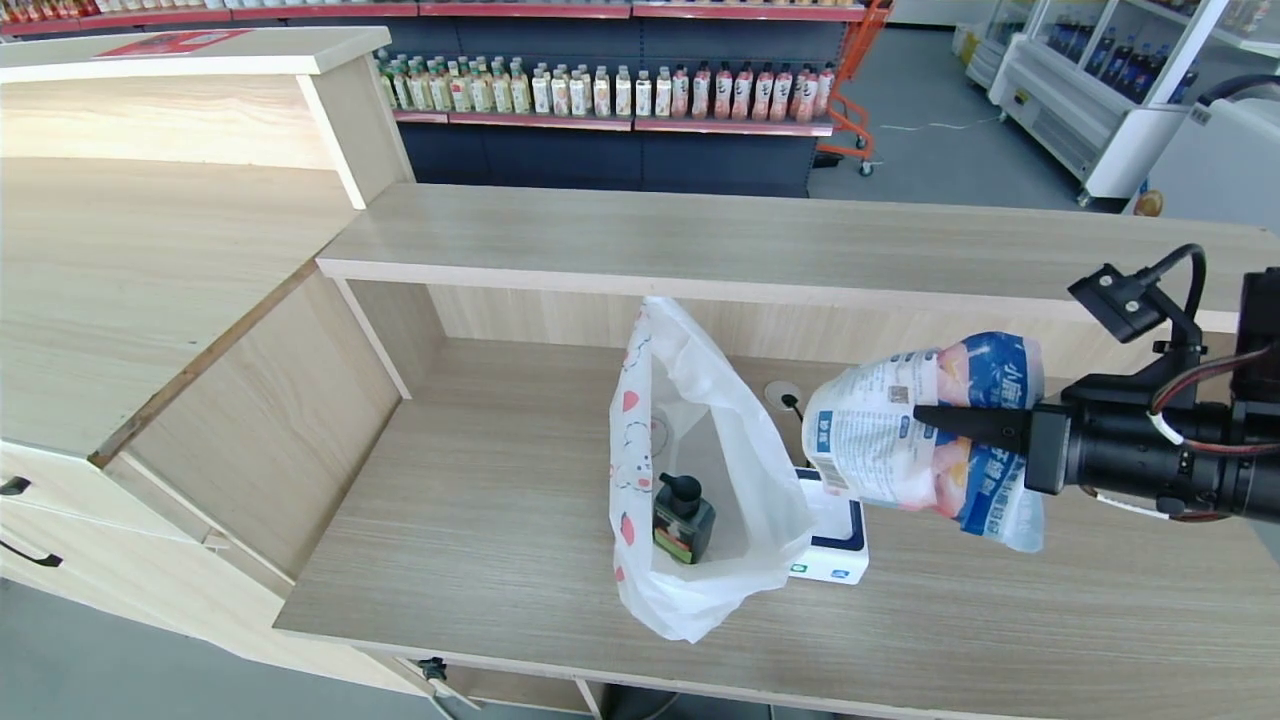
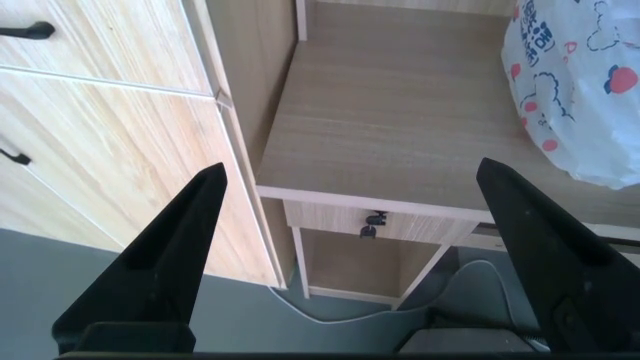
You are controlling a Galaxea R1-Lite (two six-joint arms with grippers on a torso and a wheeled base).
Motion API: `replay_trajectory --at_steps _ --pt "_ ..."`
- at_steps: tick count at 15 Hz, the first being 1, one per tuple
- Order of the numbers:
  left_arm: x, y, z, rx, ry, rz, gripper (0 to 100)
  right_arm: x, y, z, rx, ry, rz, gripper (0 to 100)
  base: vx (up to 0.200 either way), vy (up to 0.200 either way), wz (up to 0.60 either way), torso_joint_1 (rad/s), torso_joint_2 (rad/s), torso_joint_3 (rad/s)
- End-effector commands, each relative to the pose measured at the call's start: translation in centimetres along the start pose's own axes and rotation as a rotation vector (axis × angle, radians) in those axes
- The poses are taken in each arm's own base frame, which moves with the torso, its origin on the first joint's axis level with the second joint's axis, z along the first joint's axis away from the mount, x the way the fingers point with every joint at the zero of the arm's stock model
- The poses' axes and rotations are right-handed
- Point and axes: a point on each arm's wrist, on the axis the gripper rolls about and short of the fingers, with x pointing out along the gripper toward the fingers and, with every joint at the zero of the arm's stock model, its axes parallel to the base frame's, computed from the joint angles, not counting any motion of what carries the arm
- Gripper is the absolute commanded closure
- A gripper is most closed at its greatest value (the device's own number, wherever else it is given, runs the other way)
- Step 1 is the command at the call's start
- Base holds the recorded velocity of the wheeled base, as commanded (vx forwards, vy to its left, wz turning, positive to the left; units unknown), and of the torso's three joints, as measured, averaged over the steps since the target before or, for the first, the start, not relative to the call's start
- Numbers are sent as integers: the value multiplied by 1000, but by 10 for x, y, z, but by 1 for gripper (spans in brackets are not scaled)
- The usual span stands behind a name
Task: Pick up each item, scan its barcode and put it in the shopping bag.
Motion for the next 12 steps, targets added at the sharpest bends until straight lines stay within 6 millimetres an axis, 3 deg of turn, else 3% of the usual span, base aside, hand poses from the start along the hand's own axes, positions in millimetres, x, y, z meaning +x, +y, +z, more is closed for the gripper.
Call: replay_trajectory --at_steps 1,5,8,12 --pt "0 0 0 0 0 1 0 -1 4 -2 0 3 13 100 0 0 0 0 0 0" --pt "0 0 0 5 0 1 0 4 3 -7 12 26 17 100 0 0 0 0 0 0" --pt "0 0 0 5 0 1 0 11 -2 -9 21 44 17 100 0 200 0 -2 2 2" --pt "0 0 0 0 0 1 0 38 -15 -9 36 79 16 100 0 0 0 0 0 0"
